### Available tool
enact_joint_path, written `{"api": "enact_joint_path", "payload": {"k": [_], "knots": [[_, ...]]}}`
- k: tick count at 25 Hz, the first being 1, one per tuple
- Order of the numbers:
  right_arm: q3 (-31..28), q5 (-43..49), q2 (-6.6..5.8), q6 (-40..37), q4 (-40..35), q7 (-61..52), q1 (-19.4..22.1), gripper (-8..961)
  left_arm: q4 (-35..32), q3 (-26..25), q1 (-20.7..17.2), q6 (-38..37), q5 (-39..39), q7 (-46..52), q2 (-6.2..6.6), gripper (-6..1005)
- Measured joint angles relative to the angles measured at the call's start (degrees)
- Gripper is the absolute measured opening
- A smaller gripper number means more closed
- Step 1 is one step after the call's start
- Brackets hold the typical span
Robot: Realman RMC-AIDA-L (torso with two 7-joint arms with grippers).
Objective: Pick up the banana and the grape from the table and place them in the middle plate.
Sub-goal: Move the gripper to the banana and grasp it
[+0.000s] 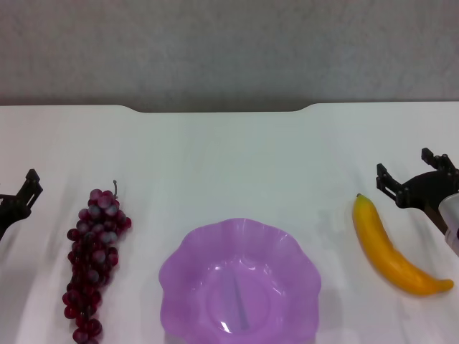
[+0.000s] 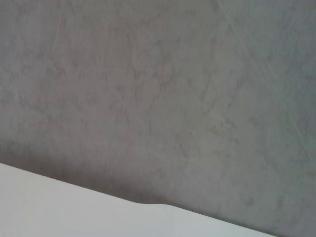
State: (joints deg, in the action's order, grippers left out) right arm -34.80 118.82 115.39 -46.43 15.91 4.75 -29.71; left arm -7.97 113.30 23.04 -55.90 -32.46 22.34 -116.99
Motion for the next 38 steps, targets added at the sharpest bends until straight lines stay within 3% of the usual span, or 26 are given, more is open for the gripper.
{"api": "enact_joint_path", "payload": {"k": [9, 16, 17, 18, 21, 23, 25, 27, 29, 31, 35, 38], "knots": [[0.0, 0.01, 0.0, 0.19, 0.46, 0.04, -0.21, 890, -0.03, -0.07, 0.22, 0.48, 0.0, 0.02, 0.0, 782], [-3.28, 0.01, -1.11, 7.58, 7.96, 5.74, -0.35, 890, 0.36, -0.18, -0.31, 0.73, 0.03, 0.03, 0.1, 782], [-6.88, 0.0, -2.2, 14.0, 12.88, 9.91, 0.18, 890, 0.38, -0.19, -0.33, 0.89, 0.03, 0.03, 0.13, 782], [-6.88, 0.0, -2.2, 14.0, 12.88, 9.91, 0.18, 890, 0.38, -0.19, -0.32, 1.05, 0.03, 0.03, 0.14, 781], [-14.36, -0.01, -3.83, 26.4, 22.56, 17.66, 2.22, 890, 0.39, -0.19, -0.1, 1.87, 0.03, -0.03, 0.18, 781], [-21.21, -0.01, -4.1, 36.25, 29.68, 23.66, 4.42, 890, 0.4, -0.18, -0.09, 2.09, 0.03, -0.05, 0.18, 781], [-29.55, 0.01, -3.56, 46.59, 35.95, 29.3, 6.93, 890, 0.42, -0.16, -0.09, 2.14, 0.03, -0.06, 0.19, 781], [-38.48, 0.04, -2.28, 58.0, 40.67, 33.15, 8.76, 890, 0.42, -0.11, -0.05, 2.15, 0.03, -0.07, 0.18, 780], [-46.4, 0.6, -1.16, 69.25, 43.3, 34.78, 9.26, 890, 0.41, 0.05, 0.06, 2.17, 0.04, -0.16, 0.18, 780], [-53.21, 1.92, -0.8, 79.12, 44.31, 34.31, 8.43, 890, 0.4, 0.12, 0.11, 2.25, 0.03, -0.23, 0.18, 780], [-62.45, 7.75, -0.86, 92.83, 44.23, 29.9, 4.61, 889, 0.31, -0.06, 0.16, 2.72, 0.03, -0.26, 0.22, 780], [-65.04, 14.04, -0.78, 96.75, 43.78, 26.1, 2.42, 889, 0.34, -0.17, 0.16, 2.8, 0.03, -0.27, 0.25, 780]]}}
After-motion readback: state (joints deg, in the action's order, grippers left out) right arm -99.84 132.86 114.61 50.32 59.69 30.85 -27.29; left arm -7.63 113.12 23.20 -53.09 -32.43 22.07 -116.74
